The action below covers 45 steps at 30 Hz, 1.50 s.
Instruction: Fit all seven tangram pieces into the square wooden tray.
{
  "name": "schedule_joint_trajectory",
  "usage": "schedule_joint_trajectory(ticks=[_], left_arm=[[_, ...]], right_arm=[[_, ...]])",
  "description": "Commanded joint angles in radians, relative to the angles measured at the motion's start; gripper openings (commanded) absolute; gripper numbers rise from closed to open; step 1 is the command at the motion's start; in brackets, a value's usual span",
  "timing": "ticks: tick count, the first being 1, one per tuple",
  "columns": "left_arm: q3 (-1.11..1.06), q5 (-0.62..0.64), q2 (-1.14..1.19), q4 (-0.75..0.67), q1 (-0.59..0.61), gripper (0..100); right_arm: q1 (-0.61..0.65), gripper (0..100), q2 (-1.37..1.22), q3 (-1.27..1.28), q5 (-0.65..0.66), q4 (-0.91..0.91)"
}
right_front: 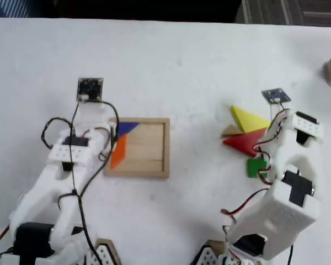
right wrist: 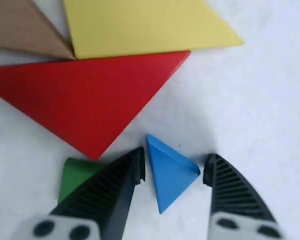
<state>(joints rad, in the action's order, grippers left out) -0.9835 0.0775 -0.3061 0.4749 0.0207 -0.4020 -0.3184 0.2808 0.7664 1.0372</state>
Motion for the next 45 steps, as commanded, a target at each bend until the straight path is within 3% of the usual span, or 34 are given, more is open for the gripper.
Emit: schedule_joint_trajectory(ticks=[1, 4, 10, 21, 27, 37, 42, 45], left_arm=[[0.044, -0.011, 0.001, -0.025, -0.005, 16], [0.044, -0.011, 0.001, -0.025, -0.005, 16], [0.044, -0.011, 0.001, -0.025, -0.005, 16], [0.044, -0.011, 0.001, -0.025, -0.005, 16], [0.044, -0.011, 0.001, -0.025, -0.005, 16], [0.044, -0.011, 0.001, -0.025, -0.005, 16], [0.044, -0.011, 0.001, -0.025, -0.005, 16], [0.044, -0.011, 0.001, -0.025, -0.005, 16]], right_arm=[[0.013, 20.5, 0.019, -0.034, 0.046, 0.019], [0.019, 20.0, -0.038, -0.029, 0.049, 0.013], [0.025, 9.3, -0.154, -0.094, 0.049, -0.016], [0.022, 8.7, -0.177, -0.130, 0.044, 0.065], [-0.053, 17.8, -0.019, -0.132, -0.204, 0.047], [-0.058, 15.6, 0.097, 0.043, -0.313, -0.039], [-0.059, 15.7, 0.147, 0.038, -0.319, 0.004], [-0.071, 15.8, 0.206, 0.043, -0.390, 0.021]])
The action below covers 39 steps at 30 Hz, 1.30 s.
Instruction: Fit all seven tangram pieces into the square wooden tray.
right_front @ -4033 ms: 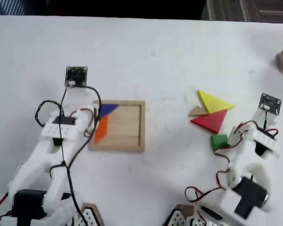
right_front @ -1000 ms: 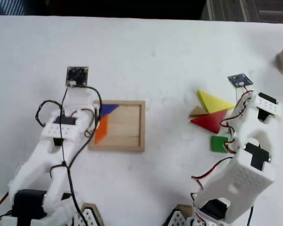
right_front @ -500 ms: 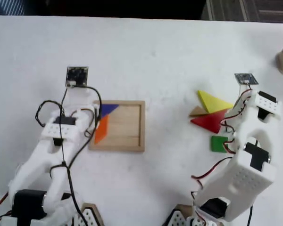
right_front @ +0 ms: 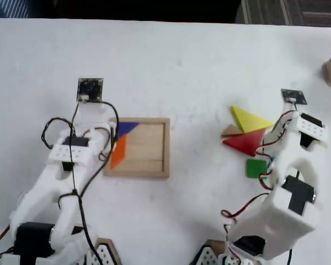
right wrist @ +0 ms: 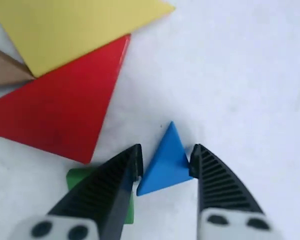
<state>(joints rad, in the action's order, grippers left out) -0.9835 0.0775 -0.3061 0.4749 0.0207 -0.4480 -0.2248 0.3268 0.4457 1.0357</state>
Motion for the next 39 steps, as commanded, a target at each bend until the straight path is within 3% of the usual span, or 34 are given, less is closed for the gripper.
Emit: schedule_joint_trajectory(ticks=[1, 8, 16, 23, 29, 39], left_arm=[[0.044, -0.011, 0.001, -0.025, -0.005, 16], [0.044, -0.011, 0.001, -0.025, -0.005, 16], [0.044, -0.011, 0.001, -0.025, -0.005, 16], [0.044, -0.081, 0.001, -0.025, -0.007, 16], [0.044, -0.083, 0.001, -0.025, -0.007, 16], [0.044, -0.086, 0.001, -0.025, -0.007, 16]], right_arm=[[-0.035, 15.8, 0.131, -0.003, -0.091, 0.027], [-0.044, 15.6, 0.134, 0.051, -0.117, 0.018], [-0.045, 15.8, 0.033, 0.118, -0.123, -0.111], [-0.033, 15.5, 0.010, 0.115, -0.123, -0.127], [-0.035, 6.7, 0.010, 0.117, -0.123, -0.127], [-0.035, 5.9, 0.070, 0.120, -0.117, -0.119]])
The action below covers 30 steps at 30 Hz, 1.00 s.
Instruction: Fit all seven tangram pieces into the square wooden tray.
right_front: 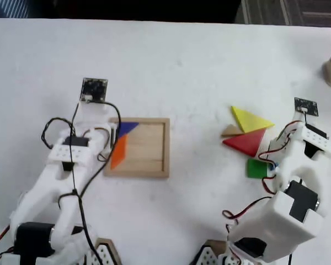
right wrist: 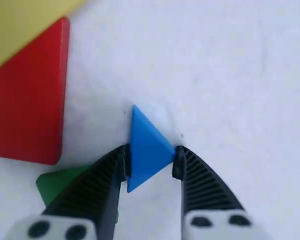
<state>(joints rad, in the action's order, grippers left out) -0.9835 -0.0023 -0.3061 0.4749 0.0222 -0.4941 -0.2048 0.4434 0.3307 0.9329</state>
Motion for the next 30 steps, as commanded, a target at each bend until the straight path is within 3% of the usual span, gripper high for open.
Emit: schedule_joint_trajectory(ticks=[1, 12, 19, 23, 30], left_arm=[[0.044, -0.006, 0.001, -0.025, -0.008, 16], [0.044, -0.006, 0.001, -0.025, -0.008, 16], [0.046, -0.002, 0.001, -0.025, -0.008, 16], [0.046, -0.002, 0.001, -0.025, -0.001, 16], [0.051, 0.000, 0.001, -0.025, 0.077, 16]], right_arm=[[0.012, 5.9, 0.077, 0.005, -0.003, -0.002], [0.070, 6.2, 0.394, 0.005, 0.000, 0.203], [0.263, 6.0, 0.410, 0.006, 0.003, 0.306], [0.417, 5.9, 0.418, 0.008, 0.095, 0.331], [0.631, 5.9, 0.415, -0.003, 0.035, 0.306]])
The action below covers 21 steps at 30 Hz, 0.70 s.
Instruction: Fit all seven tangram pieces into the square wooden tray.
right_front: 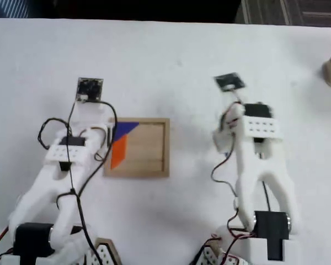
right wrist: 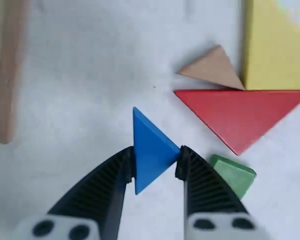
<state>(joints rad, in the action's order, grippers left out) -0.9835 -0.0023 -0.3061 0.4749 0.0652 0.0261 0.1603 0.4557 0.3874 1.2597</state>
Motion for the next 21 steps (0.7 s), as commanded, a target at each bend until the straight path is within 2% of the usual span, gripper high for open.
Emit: schedule_joint_trajectory(ticks=[1, 7, 13, 17, 21], left_arm=[[0.051, 0.000, 0.001, -0.025, 0.045, 16], [0.071, 0.000, -0.001, -0.025, 0.096, 16], [0.072, 0.002, -0.001, -0.025, 0.101, 16], [0.072, 0.002, -0.001, -0.025, 0.101, 16], [0.069, 0.002, -0.001, -0.025, 0.097, 16]], right_arm=[[0.142, 5.9, 0.045, -0.015, -0.021, -0.030], [0.329, 5.9, 0.044, -0.015, -0.034, -0.113], [0.461, 5.9, 0.042, -0.015, -0.219, -0.213], [0.466, 6.1, 0.051, -0.028, -0.255, -0.216], [0.378, 6.8, 0.042, -0.041, -0.255, -0.211]])
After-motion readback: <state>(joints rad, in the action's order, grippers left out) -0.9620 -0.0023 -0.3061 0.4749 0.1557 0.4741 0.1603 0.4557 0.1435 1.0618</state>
